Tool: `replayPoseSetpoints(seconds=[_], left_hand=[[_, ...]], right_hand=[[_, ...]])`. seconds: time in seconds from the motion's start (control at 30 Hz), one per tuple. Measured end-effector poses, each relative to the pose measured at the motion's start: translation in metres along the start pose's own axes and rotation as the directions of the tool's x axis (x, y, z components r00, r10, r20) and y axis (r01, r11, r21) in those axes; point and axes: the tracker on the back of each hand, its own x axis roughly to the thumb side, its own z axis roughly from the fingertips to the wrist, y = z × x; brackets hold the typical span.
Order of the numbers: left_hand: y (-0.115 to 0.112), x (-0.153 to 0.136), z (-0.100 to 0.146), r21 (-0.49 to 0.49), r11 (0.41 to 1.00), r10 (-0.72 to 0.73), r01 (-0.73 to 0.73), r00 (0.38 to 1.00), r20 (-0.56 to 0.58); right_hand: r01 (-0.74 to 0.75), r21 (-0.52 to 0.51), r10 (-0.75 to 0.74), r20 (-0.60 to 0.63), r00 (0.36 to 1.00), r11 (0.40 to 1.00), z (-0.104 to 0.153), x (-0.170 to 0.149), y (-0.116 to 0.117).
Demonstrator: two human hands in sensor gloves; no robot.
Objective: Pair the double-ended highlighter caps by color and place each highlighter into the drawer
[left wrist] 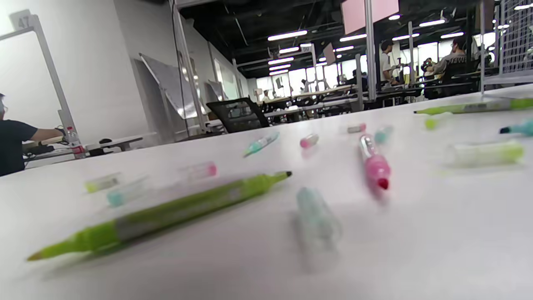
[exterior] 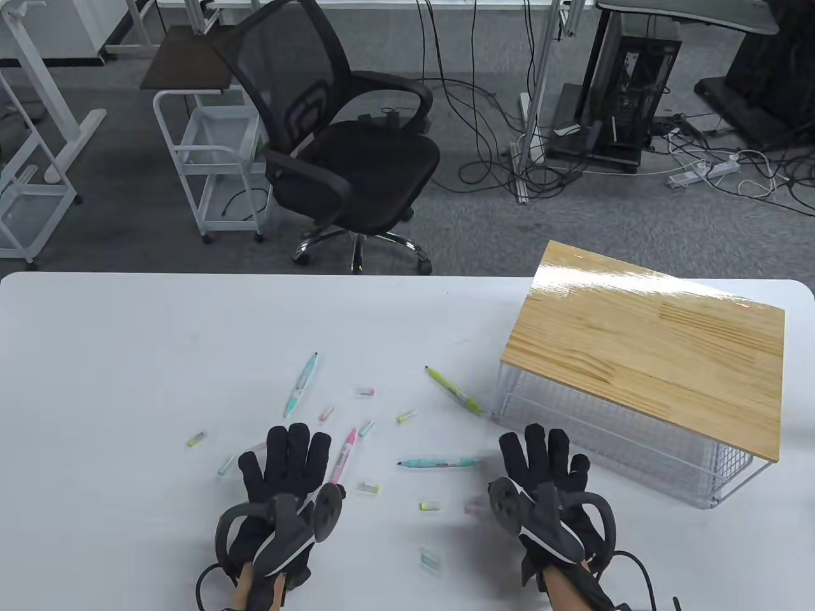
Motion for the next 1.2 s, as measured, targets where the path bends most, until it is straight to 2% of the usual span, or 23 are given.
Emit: replayPoseSetpoints(seconds=[0.83,0.97,1.07,1.2], left_hand=[[0.006,-0.008,0.001,0.022,0.999,0.045,-0.044,0.999,-0.012],[0.010,-0.010,0.003,0.032,0.997,0.066,-0.065,0.997,-0.026],[0.012,-0.011,0.003,0.037,0.997,0.070,-0.068,0.997,-0.030],[0.015,-0.013,0.004,0.046,0.995,0.086,-0.084,0.996,-0.036]], right_hand=[[-0.027,0.011,0.027,-0.010,1.000,1.000,0.001,-0.003,-0.001],[0.000,0.009,0.001,-0.031,1.000,1.000,-0.003,-0.013,-0.006],[0.007,-0.041,-0.010,-0.066,0.998,0.999,-0.009,-0.028,-0.016],[-0.050,-0.009,0.049,-0.134,0.990,0.999,-0.021,-0.055,-0.026]])
